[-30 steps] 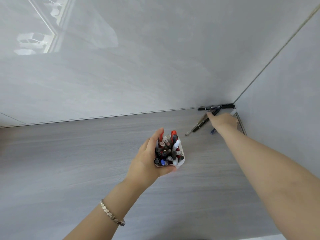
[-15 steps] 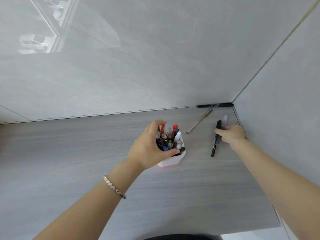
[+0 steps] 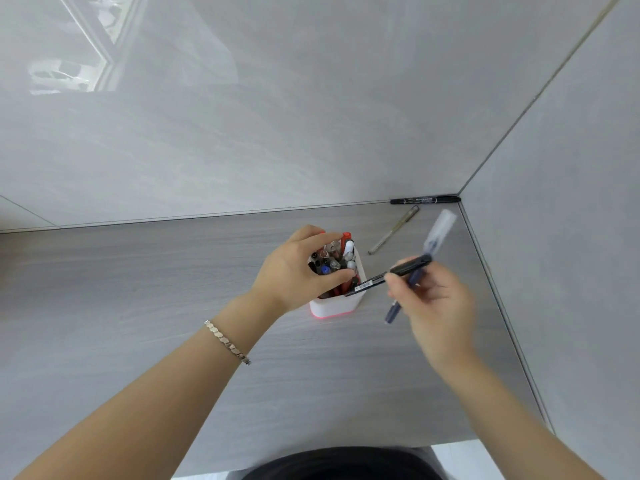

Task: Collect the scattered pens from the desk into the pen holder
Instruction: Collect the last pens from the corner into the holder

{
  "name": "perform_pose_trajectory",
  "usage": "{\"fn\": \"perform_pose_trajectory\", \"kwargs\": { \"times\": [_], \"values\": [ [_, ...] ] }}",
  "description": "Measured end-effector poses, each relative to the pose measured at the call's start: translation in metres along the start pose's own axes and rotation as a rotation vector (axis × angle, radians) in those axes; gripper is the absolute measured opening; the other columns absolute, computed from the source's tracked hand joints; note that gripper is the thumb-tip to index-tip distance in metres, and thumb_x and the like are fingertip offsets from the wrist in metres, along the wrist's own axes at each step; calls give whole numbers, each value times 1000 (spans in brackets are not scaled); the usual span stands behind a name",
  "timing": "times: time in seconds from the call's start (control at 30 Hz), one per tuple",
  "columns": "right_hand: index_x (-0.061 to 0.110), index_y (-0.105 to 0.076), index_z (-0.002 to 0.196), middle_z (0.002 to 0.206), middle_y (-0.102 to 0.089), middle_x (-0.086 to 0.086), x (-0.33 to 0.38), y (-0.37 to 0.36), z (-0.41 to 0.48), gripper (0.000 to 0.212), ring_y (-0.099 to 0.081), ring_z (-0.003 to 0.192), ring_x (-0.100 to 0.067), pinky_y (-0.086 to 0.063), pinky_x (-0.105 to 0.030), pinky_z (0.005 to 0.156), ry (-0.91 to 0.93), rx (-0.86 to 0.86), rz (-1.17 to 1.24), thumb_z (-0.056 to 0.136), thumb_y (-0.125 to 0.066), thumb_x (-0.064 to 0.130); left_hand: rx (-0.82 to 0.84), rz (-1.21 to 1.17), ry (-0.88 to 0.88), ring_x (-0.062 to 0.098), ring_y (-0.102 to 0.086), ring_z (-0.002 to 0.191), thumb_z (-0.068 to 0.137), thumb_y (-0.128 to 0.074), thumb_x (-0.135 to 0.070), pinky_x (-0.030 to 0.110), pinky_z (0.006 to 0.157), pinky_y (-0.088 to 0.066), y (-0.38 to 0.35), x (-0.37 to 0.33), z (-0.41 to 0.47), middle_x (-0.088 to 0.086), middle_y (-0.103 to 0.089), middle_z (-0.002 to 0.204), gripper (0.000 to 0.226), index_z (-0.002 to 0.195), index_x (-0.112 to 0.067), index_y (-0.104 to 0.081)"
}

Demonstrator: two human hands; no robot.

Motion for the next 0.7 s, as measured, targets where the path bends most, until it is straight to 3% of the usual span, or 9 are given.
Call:
{"fn": "perform_pose_trajectory", "kwargs": {
  "times": [0.07,0.13,0.23,0.3,0.33,0.4,0.47,0.57,0.7],
  "values": [
    [33,-61,65,59,-62,16,-17,-12,1,22,-56,51,-5,-49,-20,53,44,38,-157,71,-74,16,16,6,3,7,-52,97,69,-70,-46,30,85,-47,1,-1,-1,-10,-51,116,53,118,-32,-55],
    [32,-56,66,58,-54,16,-31,-25,1,27,-53,54,-1,-41,-10,52,104,102,-308,72,-74,14,30,6,6,8,-52,99,67,-60,-53,29,86,-46,2,-1,-3,-8,-50,119,57,119,-31,-54],
    [10,-61,68,68,-46,14,-41,-34,1,16,-51,59,-2,-39,-8,55,89,107,-402,71,-77,7,57,8,22,11,-52,104,68,-57,-55,30,89,-46,1,0,-6,-7,-46,123,60,122,-29,-52],
    [6,-63,72,72,-47,10,-36,-30,1,14,-50,57,-12,-44,-18,53,31,98,-396,71,-76,9,66,15,28,14,-51,109,75,-63,-46,32,92,-46,2,0,-6,-6,-44,127,54,124,-29,-49],
    [12,-64,76,71,-49,8,-32,-25,1,11,-50,57,-16,-47,-23,52,15,92,-368,73,-74,10,70,20,25,14,-51,110,77,-64,-42,33,92,-46,1,0,-6,-5,-43,129,52,125,-29,-48],
    [28,-61,82,70,-53,0,-17,-12,0,21,-53,57,-12,-48,-17,47,-4,49,-249,82,-64,8,81,0,19,13,-49,113,75,-62,-46,31,93,-44,1,0,-7,-5,-40,132,58,128,-33,-42],
    [30,-58,89,68,-56,-5,-4,3,0,22,-58,54,-6,-47,-10,45,-14,-12,-121,92,-49,10,65,-44,8,9,-43,118,64,-55,-60,28,95,-39,-1,-5,-11,-5,-33,138,72,130,-37,-37],
    [16,-56,104,60,-61,4,4,20,2,21,-61,53,0,-48,-9,47,-15,-60,-60,97,-37,12,-31,87,-77,18,-39,124,59,-54,-67,37,101,-33,-8,-15,-13,-2,-33,142,76,128,-37,-40],
    [18,-46,122,62,-69,17,2,27,2,33,-65,60,-1,-53,-10,55,6,-91,-40,93,-46,2,-63,169,-7,22,-35,126,75,-64,-47,38,100,-36,-13,-23,-4,-4,-43,136,54,124,-33,-47]
  ]
}}
Point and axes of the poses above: each hand's wrist, its own z-axis towards the middle knuckle, its own y-axis out of the back of the hand, x = y × z, the point moved 2 cm from there along z, towards the middle knuckle
